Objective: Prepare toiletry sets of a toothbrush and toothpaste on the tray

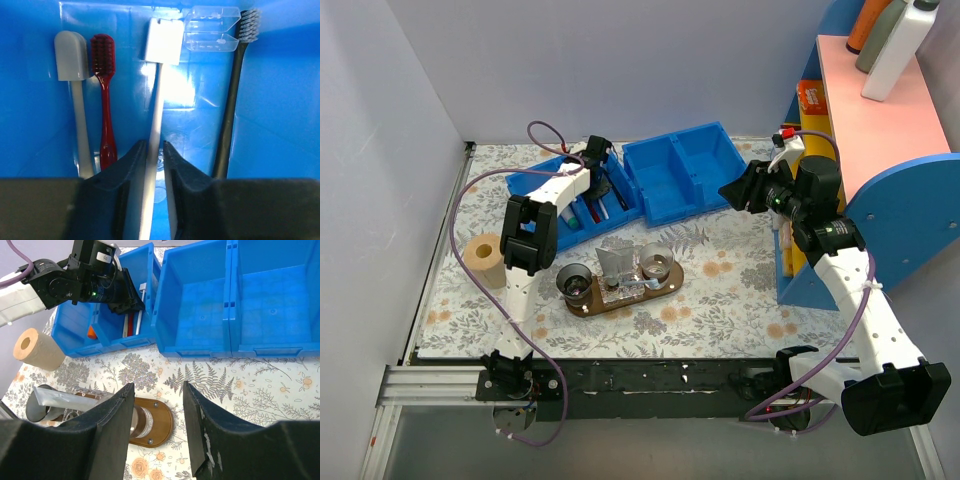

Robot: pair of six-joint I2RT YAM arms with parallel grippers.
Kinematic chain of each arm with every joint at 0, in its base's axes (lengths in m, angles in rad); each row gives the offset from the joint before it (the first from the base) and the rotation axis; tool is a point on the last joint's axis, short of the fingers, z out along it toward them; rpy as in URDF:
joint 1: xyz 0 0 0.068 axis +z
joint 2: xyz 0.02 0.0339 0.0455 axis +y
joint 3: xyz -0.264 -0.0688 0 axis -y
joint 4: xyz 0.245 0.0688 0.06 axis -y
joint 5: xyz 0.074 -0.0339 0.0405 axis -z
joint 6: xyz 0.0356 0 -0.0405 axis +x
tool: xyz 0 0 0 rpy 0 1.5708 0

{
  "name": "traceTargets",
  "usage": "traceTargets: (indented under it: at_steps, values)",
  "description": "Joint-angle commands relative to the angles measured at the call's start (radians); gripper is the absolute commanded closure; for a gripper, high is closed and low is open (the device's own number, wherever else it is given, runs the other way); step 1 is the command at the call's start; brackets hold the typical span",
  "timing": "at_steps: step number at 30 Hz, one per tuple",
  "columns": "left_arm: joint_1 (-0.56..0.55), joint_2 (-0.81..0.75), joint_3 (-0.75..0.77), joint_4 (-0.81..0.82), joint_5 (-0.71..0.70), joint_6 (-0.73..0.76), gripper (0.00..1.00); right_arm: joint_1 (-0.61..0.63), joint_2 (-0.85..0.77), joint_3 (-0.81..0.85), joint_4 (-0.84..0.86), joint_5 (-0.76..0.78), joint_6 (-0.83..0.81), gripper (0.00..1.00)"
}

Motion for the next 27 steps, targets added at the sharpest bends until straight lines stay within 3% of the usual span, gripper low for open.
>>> traceTargets:
  at_steps: [1, 5, 12, 18, 27]
  values:
    - [-0.005, 0.008, -0.022, -0.004, 0.021, -0.006, 0.86, -0.011, -0.008, 0.01, 0.016, -0.008, 0.013, 0.49]
    - [-0.005, 0.002, -0.019, -0.001, 0.024, -0.008, 1.0, -0.011, -0.008, 0.008, 0.013, -0.01, 0.011, 0.5]
    - [-0.005, -0.029, -0.023, 0.01, 0.013, 0.0, 1.0, -0.011, -0.02, 0.008, -0.005, -0.014, -0.005, 0.5]
    - [-0.024, -0.118, -0.1, 0.196, 0.026, 0.067, 1.0, -0.012, -0.06, -0.034, -0.002, -0.017, -0.013, 0.5]
    - [-0.061, -0.222, -0.172, 0.311, -0.033, 0.161, 1.0, -0.011, -0.121, -0.122, 0.08, -0.056, -0.042, 0.5]
